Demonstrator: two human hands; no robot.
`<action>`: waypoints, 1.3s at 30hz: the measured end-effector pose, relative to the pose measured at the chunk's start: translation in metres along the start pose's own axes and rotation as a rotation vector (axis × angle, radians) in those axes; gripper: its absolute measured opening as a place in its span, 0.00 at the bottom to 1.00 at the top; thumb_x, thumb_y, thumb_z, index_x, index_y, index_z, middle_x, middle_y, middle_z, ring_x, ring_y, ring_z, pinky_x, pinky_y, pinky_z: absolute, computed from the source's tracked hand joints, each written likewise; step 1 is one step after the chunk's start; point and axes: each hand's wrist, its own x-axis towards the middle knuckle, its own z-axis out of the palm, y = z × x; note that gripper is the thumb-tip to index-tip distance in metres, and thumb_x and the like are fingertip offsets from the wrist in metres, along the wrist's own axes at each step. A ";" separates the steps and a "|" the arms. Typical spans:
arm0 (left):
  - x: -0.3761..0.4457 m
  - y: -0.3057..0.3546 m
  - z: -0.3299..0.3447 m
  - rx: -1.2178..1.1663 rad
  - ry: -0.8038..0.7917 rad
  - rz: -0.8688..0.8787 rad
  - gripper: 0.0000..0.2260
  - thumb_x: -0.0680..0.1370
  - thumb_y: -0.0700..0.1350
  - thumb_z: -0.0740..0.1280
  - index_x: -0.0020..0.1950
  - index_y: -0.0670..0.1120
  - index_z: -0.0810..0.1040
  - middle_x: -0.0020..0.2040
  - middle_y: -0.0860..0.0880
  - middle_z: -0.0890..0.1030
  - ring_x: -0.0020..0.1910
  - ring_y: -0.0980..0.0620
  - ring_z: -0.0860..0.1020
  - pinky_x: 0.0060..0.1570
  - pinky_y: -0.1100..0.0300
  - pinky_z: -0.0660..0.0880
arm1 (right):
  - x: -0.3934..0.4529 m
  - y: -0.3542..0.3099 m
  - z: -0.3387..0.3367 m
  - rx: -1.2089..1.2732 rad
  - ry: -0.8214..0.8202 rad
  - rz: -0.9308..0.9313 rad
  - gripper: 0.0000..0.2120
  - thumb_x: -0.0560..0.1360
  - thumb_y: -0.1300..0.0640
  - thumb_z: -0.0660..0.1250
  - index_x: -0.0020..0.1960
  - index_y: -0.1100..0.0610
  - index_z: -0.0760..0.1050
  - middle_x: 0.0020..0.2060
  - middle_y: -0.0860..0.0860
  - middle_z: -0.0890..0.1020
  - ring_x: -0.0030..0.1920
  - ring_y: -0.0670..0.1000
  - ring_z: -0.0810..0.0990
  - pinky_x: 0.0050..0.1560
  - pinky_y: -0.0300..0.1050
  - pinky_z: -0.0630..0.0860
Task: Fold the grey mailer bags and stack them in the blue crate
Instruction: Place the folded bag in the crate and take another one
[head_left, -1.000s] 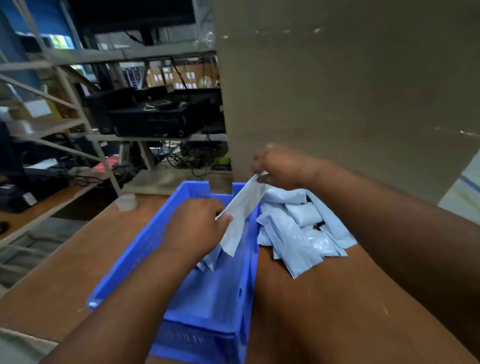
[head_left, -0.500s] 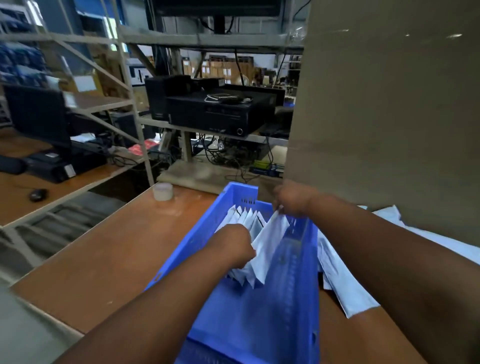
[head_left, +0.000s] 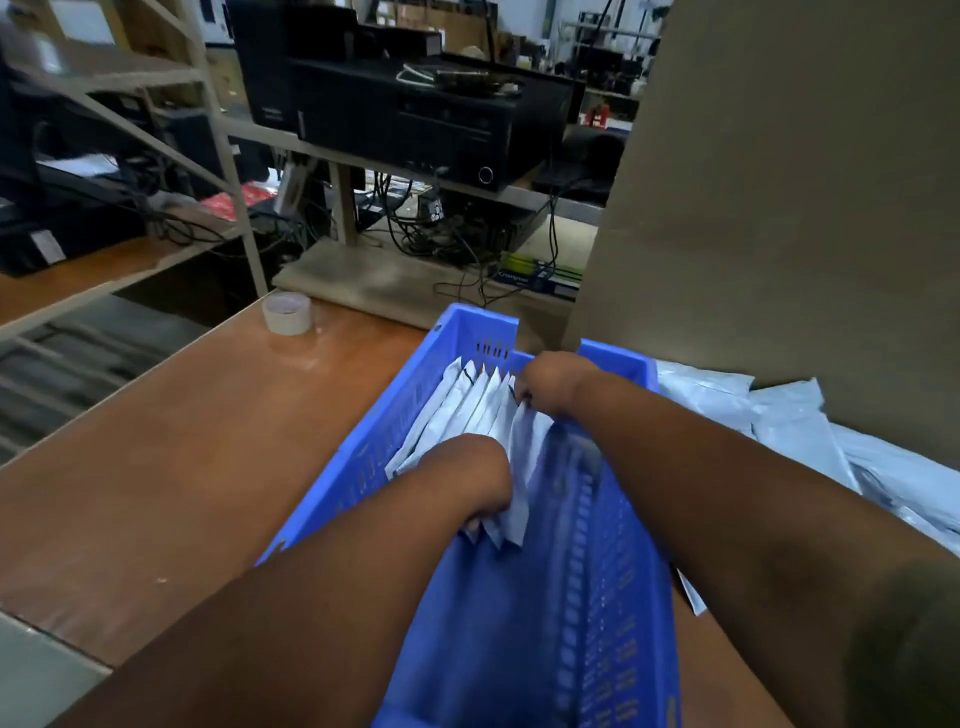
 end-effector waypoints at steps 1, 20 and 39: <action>0.002 -0.001 -0.001 0.010 0.034 0.003 0.06 0.73 0.41 0.69 0.39 0.45 0.85 0.31 0.48 0.84 0.32 0.48 0.82 0.34 0.59 0.76 | 0.004 0.000 0.006 0.026 0.017 -0.011 0.20 0.76 0.59 0.68 0.62 0.39 0.83 0.60 0.45 0.84 0.58 0.54 0.83 0.57 0.48 0.81; -0.006 -0.012 -0.011 0.076 0.261 0.000 0.15 0.75 0.51 0.72 0.60 0.51 0.80 0.60 0.49 0.79 0.54 0.50 0.78 0.48 0.58 0.74 | -0.013 0.004 0.004 0.284 0.107 0.037 0.18 0.76 0.53 0.70 0.64 0.42 0.80 0.54 0.45 0.82 0.56 0.52 0.81 0.57 0.50 0.80; -0.082 0.175 0.000 0.186 0.739 0.467 0.17 0.81 0.61 0.63 0.50 0.49 0.82 0.50 0.46 0.84 0.54 0.42 0.82 0.45 0.53 0.73 | -0.276 0.097 0.053 0.582 0.492 0.239 0.14 0.76 0.43 0.66 0.57 0.46 0.84 0.49 0.43 0.87 0.51 0.47 0.84 0.52 0.51 0.81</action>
